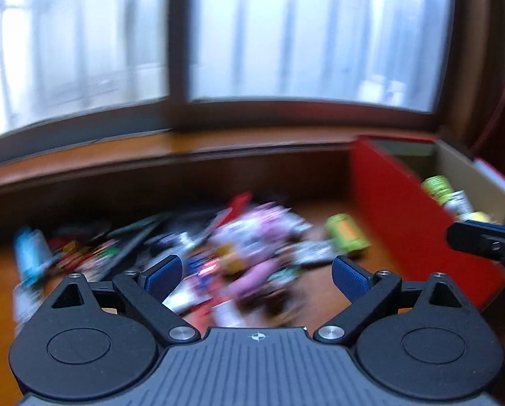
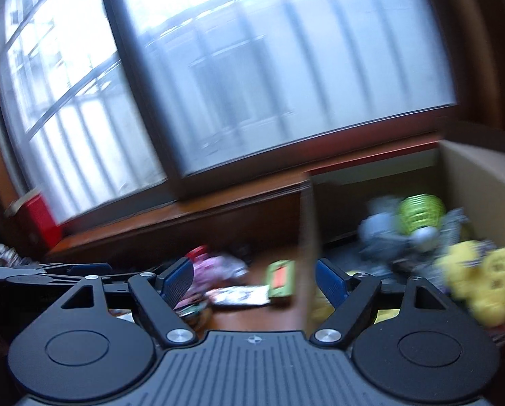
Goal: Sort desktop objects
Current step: 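Withdraw both open grippers from the box back over the desk clutter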
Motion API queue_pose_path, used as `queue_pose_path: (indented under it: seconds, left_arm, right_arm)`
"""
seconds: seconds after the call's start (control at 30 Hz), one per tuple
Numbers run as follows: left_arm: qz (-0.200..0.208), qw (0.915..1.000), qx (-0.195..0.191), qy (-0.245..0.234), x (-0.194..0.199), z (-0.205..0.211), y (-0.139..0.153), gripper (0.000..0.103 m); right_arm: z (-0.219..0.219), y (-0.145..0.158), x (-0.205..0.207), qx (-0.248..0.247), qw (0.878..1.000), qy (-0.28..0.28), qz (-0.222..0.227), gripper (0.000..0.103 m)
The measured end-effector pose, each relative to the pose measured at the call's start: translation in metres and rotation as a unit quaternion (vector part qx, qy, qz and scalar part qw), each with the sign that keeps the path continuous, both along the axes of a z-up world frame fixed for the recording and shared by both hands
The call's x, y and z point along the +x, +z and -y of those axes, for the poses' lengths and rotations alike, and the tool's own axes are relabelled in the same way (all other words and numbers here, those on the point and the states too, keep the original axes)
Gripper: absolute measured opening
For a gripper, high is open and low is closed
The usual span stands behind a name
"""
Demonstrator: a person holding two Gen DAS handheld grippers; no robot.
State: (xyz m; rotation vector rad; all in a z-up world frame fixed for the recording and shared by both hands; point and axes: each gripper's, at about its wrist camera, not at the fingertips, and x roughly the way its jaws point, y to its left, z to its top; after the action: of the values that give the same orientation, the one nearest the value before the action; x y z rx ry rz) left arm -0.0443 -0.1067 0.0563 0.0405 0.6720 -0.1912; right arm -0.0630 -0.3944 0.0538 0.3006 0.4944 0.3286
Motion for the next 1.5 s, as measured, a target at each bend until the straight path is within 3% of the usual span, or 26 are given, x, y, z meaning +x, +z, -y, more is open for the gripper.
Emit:
queue_pose_path:
  seconds: [0.2,0.53,0.67,0.9,1.03,1.1,1.4,1.5]
  left_arm:
    - [-0.014,0.9976,0.039,0.056,-0.023,-0.08,-0.019,0.096]
    - [-0.046,0.9926,0.063,0.093,-0.051,-0.17,-0.052,0.096]
    - [-0.041,0.9914,0.059,0.109,-0.059,-0.197,-0.06,0.096]
    - [-0.024,0.9858,0.044,0.16,-0.068,-0.236,-0.054,0.098]
    - [-0.026,0.9825,0.038,0.18,-0.067,-0.251,-0.056,0.098]
    - [-0.028,0.9818,0.036,0.184,-0.066,-0.255,-0.058,0.098]
    - [-0.029,0.9853,0.027,0.166,-0.058,-0.256,-0.062,0.098]
    - [-0.024,0.9893,0.028,0.141,-0.052,-0.248,-0.061,0.098]
  right_arm:
    - [-0.089,-0.006,-0.001,-0.025,0.997,0.072,-0.02,0.083]
    - [-0.214,-0.034,0.001,-0.04,0.982,0.166,-0.084,0.083]
    - [-0.258,-0.049,0.01,-0.057,0.967,0.22,-0.112,0.083]
    - [-0.329,-0.055,0.024,-0.118,0.932,0.327,-0.105,0.083]
    - [-0.358,-0.061,0.022,-0.15,0.91,0.374,-0.092,0.088]
    - [-0.367,-0.065,0.023,-0.157,0.905,0.383,-0.093,0.089]
    - [-0.386,-0.08,0.024,-0.178,0.902,0.387,-0.073,0.09]
    - [-0.386,-0.084,0.024,-0.189,0.901,0.383,-0.07,0.072]
